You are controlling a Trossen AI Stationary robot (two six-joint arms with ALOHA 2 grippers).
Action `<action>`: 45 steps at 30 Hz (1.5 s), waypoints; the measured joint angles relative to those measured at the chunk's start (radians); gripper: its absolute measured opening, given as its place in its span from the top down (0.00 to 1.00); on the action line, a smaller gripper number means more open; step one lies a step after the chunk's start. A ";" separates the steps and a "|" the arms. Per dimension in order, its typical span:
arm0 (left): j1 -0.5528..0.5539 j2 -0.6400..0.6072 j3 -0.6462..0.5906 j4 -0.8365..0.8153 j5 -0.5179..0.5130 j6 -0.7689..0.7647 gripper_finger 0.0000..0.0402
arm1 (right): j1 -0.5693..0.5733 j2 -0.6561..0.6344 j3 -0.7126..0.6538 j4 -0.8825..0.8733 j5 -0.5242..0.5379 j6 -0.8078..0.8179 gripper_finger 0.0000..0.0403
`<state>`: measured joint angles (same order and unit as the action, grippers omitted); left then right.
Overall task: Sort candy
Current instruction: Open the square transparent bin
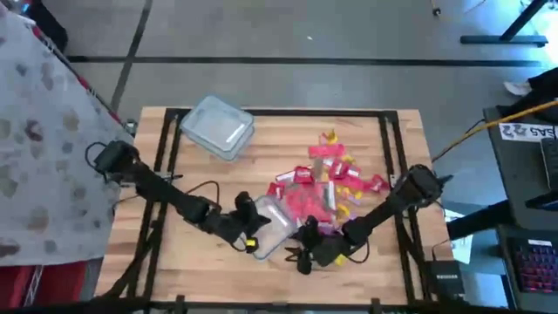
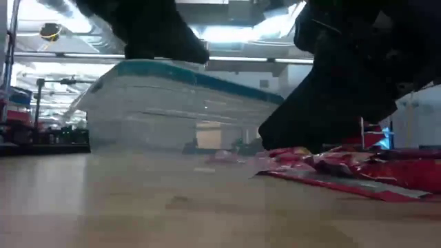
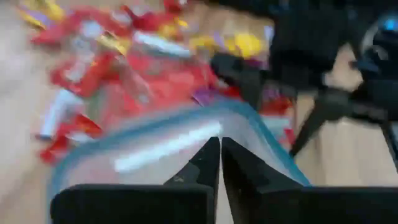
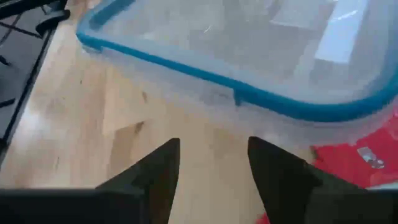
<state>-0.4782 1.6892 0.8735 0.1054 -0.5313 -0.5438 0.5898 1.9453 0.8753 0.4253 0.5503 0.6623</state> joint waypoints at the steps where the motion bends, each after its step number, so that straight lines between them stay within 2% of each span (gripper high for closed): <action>1: 0.000 0.022 0.000 0.016 -0.003 -0.004 1.00 | -0.001 0.000 0.000 0.002 -0.002 -0.011 0.56; 11: 0.007 0.142 0.011 0.040 -0.018 -0.033 1.00 | -0.005 0.003 -0.006 0.058 -0.002 -0.106 0.56; 19: 0.006 0.152 0.009 0.038 -0.040 -0.039 1.00 | 0.018 0.008 -0.009 0.107 -0.005 -0.265 0.56; 22: 0.005 0.152 0.009 0.038 -0.042 -0.043 1.00 | 0.047 0.008 -0.006 0.164 -0.021 -0.280 0.56; 28: 0.006 0.155 0.010 0.052 -0.039 -0.030 1.00 | 0.099 -0.042 0.002 0.163 0.049 -0.257 0.56; 31: 0.005 0.155 0.010 0.054 -0.040 -0.033 1.00 | 0.099 -0.085 0.017 0.093 0.019 -0.246 0.56; 36: 0.005 0.155 0.010 0.064 -0.042 -0.031 1.00 | 0.055 -0.143 0.089 -0.240 -0.218 -0.199 0.56; 38: 0.005 0.152 0.010 0.064 -0.041 -0.031 1.00 | 0.032 -0.142 0.120 -0.401 -0.264 -0.189 0.56; 40: 0.005 0.150 0.010 0.063 -0.037 -0.035 1.00 | 0.014 -0.130 0.136 -0.471 -0.248 -0.209 0.56; 45: -0.001 0.149 0.010 0.059 -0.027 -0.061 1.00 | -0.029 -0.132 0.142 -0.499 -0.148 -0.307 0.56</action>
<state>-0.4795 1.8381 0.8837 0.1645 -0.5586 -0.6046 0.5610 1.8137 1.0172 -0.0734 0.4019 0.3550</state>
